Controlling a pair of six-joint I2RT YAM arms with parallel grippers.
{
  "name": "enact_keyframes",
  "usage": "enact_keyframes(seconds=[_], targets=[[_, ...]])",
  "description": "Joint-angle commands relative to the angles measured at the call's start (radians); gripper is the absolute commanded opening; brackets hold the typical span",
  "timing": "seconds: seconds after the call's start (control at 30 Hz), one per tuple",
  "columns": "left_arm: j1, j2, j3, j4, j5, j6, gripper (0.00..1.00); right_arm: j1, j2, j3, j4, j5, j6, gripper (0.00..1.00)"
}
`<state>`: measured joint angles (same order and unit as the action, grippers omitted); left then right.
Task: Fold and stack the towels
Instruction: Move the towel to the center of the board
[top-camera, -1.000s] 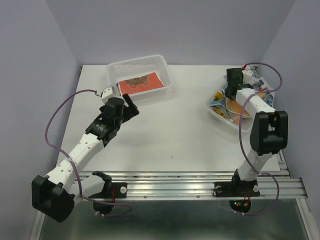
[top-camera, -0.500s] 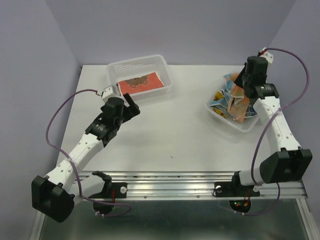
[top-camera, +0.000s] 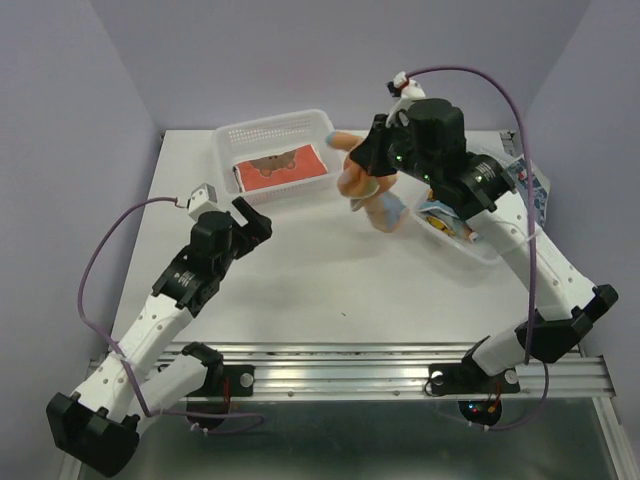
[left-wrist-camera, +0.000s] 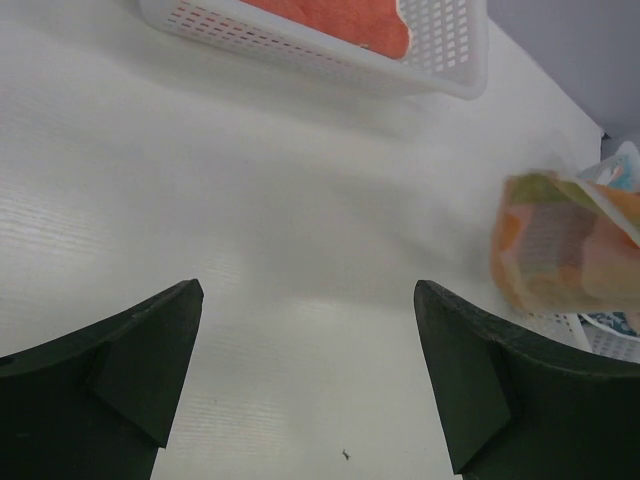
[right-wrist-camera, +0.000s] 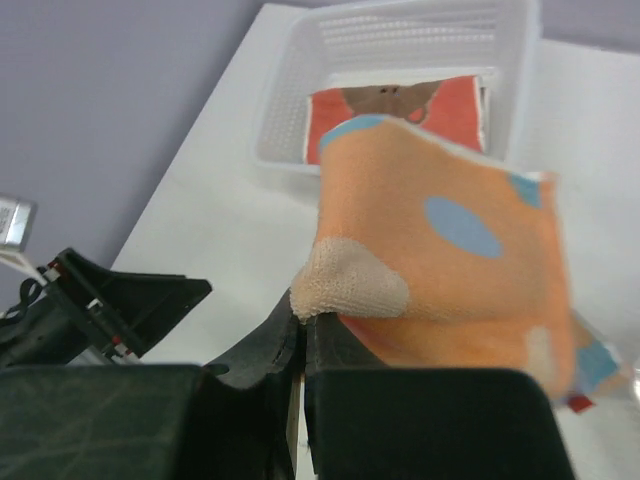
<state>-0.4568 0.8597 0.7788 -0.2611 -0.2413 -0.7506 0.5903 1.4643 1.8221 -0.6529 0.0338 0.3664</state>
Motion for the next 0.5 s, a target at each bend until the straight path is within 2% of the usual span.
enact_keyframes(seconds=[0.0, 0.07, 0.13, 0.2, 0.23, 0.3, 0.33, 0.37, 0.4, 0.43, 0.47], targets=[[-0.002, -0.079, -0.033, -0.078, -0.012, -0.055, 0.99, 0.124, 0.004, 0.101, -0.005, 0.063, -0.011, 0.01], [-0.002, -0.12, -0.049, -0.116, -0.039, -0.079, 0.99, 0.152, -0.028, 0.068, 0.025, 0.026, 0.014, 0.01], [-0.002, -0.148, -0.059, -0.179, -0.061, -0.118, 0.99, 0.154, -0.067, -0.061, 0.097, 0.009, 0.028, 0.01], [-0.002, -0.194, -0.065, -0.217, -0.09, -0.142, 0.99, 0.155, -0.137, -0.179, 0.13, 0.05, 0.048, 0.02], [-0.002, -0.208, -0.076, -0.252, -0.099, -0.156, 0.99, 0.155, -0.166, -0.32, 0.143, 0.111, 0.06, 0.04], [-0.002, -0.249, -0.088, -0.298, -0.124, -0.2, 0.99, 0.152, -0.25, -0.481, 0.157, 0.194, 0.121, 0.09], [-0.002, -0.258, -0.096, -0.308, -0.128, -0.213, 0.99, 0.152, -0.275, -0.58, 0.16, 0.237, 0.15, 0.14], [-0.002, -0.27, -0.104, -0.314, -0.127, -0.22, 0.99, 0.151, -0.295, -0.731, 0.156, 0.323, 0.219, 0.26], [-0.002, -0.274, -0.105, -0.325, -0.124, -0.223, 0.99, 0.137, -0.323, -0.806, 0.135, 0.351, 0.251, 0.34], [-0.002, -0.274, -0.111, -0.326, -0.116, -0.224, 0.99, 0.126, -0.329, -0.892, 0.119, 0.376, 0.294, 0.53], [-0.002, -0.272, -0.113, -0.331, -0.101, -0.222, 0.99, 0.1, -0.331, -0.918, 0.093, 0.399, 0.316, 0.58]])
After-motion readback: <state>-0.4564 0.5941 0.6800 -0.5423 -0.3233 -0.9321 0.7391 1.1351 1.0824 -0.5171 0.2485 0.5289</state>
